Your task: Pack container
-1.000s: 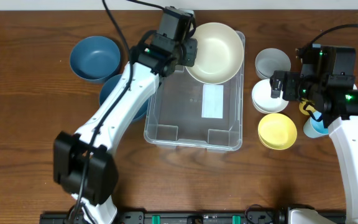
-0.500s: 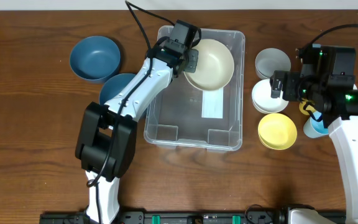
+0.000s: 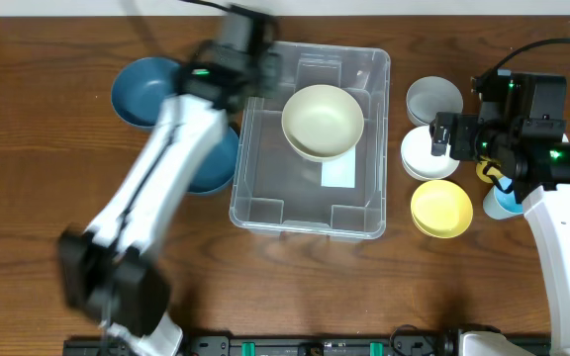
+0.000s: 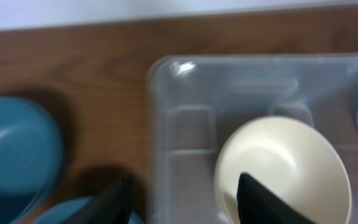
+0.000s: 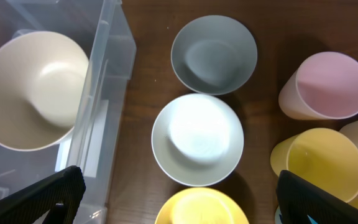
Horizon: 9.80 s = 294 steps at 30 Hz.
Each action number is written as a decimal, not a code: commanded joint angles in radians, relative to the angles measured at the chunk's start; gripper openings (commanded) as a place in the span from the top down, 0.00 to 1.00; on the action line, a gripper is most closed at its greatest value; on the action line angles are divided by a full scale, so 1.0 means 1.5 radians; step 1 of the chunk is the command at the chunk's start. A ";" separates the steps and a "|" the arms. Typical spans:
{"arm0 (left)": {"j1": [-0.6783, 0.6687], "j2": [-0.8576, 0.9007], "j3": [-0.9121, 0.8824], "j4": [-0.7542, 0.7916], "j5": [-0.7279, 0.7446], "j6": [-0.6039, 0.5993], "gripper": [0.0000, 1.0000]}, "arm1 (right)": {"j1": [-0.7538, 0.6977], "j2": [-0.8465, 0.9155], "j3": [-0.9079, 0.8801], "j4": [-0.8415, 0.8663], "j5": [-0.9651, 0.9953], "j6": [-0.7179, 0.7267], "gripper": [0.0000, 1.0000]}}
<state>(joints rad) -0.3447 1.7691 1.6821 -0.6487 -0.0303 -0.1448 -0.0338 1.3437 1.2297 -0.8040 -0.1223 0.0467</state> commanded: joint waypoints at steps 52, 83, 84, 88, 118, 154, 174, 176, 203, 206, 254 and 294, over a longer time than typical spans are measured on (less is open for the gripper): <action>0.401 -0.144 -0.303 -0.188 0.146 -0.124 0.94 | -0.004 0.002 0.008 -0.001 0.002 -0.007 0.01; -0.032 -0.252 -0.244 0.089 0.014 -0.118 0.94 | -0.004 0.002 0.008 -0.001 0.002 -0.007 0.01; -0.037 -0.236 -0.244 0.093 0.014 -0.116 0.94 | -0.004 0.002 0.008 -0.001 0.002 -0.007 0.01; -0.059 -0.170 -0.244 0.124 0.014 -0.101 0.95 | -0.004 0.002 0.008 -0.001 0.002 -0.007 0.01; -0.003 -0.170 -0.096 0.001 -0.158 -0.062 0.44 | -0.004 0.002 0.008 -0.001 0.002 -0.007 0.01; 0.446 0.205 -0.096 0.061 0.274 -0.201 0.35 | -0.004 0.002 0.008 -0.001 0.002 -0.007 0.01; 0.447 0.211 -0.100 0.054 0.252 -0.196 0.70 | -0.004 0.002 0.008 -0.001 0.002 -0.007 0.01; 0.447 0.211 -0.104 0.055 0.251 -0.196 0.70 | -0.004 0.002 0.008 -0.001 0.002 -0.007 0.01; 0.446 0.099 -0.104 0.049 0.207 -0.197 0.94 | -0.004 0.002 0.008 -0.001 0.002 -0.007 0.01; 0.438 0.023 -0.104 0.039 0.207 -0.197 0.94 | -0.004 0.002 0.008 -0.001 0.002 -0.007 0.01; -0.105 -0.052 -0.104 0.069 -0.018 -0.130 0.34 | -0.004 0.002 0.008 -0.001 0.002 -0.007 0.01; 0.380 -0.217 -0.098 -0.126 -0.135 -0.104 0.02 | -0.004 0.002 0.008 -0.001 0.002 -0.007 0.01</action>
<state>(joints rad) 0.2211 1.4509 1.5177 -0.8341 -0.2176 -0.3096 -0.0338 1.3437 1.2297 -0.8040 -0.1219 0.0441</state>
